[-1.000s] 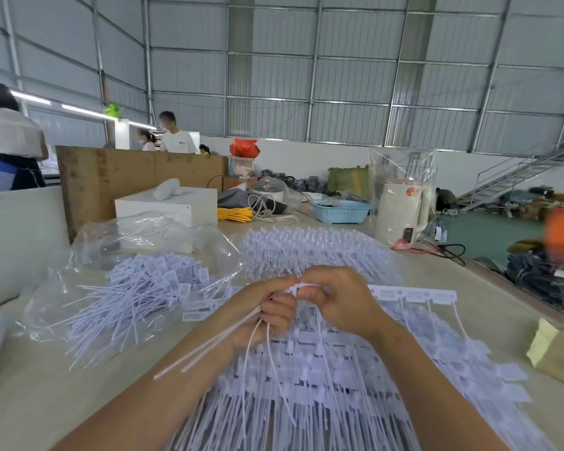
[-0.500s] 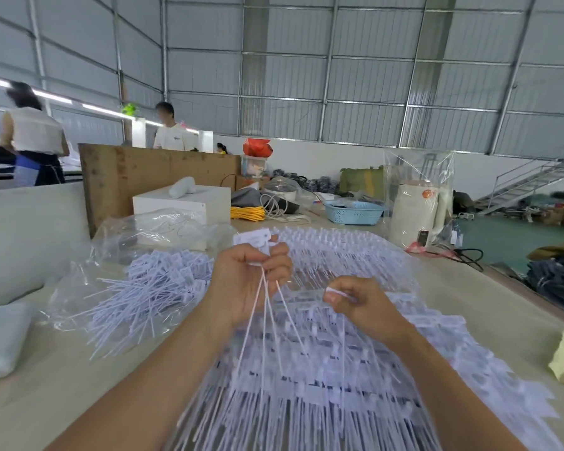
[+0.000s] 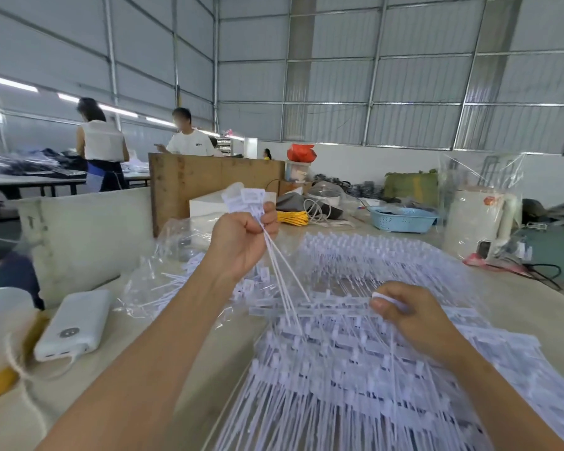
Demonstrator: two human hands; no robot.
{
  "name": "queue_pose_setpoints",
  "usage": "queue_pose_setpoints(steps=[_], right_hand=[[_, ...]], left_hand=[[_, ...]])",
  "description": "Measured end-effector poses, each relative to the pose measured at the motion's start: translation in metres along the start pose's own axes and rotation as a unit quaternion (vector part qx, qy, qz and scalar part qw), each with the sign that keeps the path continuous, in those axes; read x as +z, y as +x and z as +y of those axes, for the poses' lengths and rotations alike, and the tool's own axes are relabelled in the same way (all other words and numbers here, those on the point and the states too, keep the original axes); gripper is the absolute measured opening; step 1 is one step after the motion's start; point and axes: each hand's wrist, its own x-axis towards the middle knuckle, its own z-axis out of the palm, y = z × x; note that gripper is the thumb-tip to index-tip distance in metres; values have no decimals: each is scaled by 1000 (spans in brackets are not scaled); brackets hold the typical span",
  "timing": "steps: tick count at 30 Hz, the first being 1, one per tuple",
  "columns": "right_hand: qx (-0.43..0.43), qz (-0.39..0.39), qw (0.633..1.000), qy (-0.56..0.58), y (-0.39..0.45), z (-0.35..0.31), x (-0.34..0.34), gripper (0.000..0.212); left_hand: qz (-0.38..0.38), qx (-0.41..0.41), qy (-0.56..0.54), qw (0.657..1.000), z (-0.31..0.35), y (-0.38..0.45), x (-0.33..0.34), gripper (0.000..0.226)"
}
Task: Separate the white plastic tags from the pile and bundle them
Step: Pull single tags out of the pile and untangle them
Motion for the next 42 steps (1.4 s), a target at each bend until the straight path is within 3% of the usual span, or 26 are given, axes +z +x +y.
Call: queue_pose_setpoints(steps=[8, 10, 11, 13, 15, 20, 22, 25, 27, 29, 32, 34, 36, 37, 39, 40, 42], right_hand=[[9, -12, 1000, -16, -1, 10, 1, 16], [9, -16, 1000, -17, -1, 11, 1, 18], [15, -18, 1000, -17, -2, 10, 1, 18], [23, -26, 999, -18, -2, 8, 2, 23], [24, -31, 999, -14, -3, 7, 4, 28], [23, -35, 999, -18, -4, 7, 5, 16], [14, -32, 999, -30, -4, 8, 5, 15], [8, -31, 999, -37, -4, 10, 5, 15], [7, -32, 999, -40, -3, 10, 5, 13], [5, -38, 998, -43, -4, 10, 5, 13], [2, -40, 998, -44, -5, 11, 5, 15], [1, -39, 998, -44, -4, 10, 5, 17], [0, -44, 998, -44, -4, 11, 5, 22], [1, -46, 998, -45, -4, 11, 6, 25], [7, -51, 997, -52, -4, 11, 6, 28], [9, -53, 997, -58, -4, 11, 6, 29], [12, -55, 996, -68, -4, 11, 7, 30]], left_hand=[[56, -41, 87, 994, 25, 13, -26, 25], [55, -44, 89, 994, 36, 14, -23, 34], [91, -29, 94, 991, 38, 14, -24, 41], [171, -2, 90, 981, 32, 16, -31, 24], [170, -51, 53, 983, 11, 12, -41, 20], [209, -142, 6, 968, -40, 19, -68, 28], [186, -181, 40, 965, -49, 22, -67, 20], [159, -210, 52, 963, -57, 23, -60, 45], [154, -207, 84, 963, -60, 17, -52, 39], [128, -180, 96, 970, -60, 10, -44, 16], [60, -111, 157, 980, -34, 8, -32, 21], [19, -31, 250, 968, 0, 12, -27, 23], [7, 33, 422, 906, 37, 23, -30, 23], [12, 46, 544, 838, 52, 30, -35, 20], [23, 24, 754, 656, 64, 45, -49, 21], [21, -3, 804, 594, 63, 54, -57, 25], [15, -105, 814, 571, 48, 65, -72, 27]])
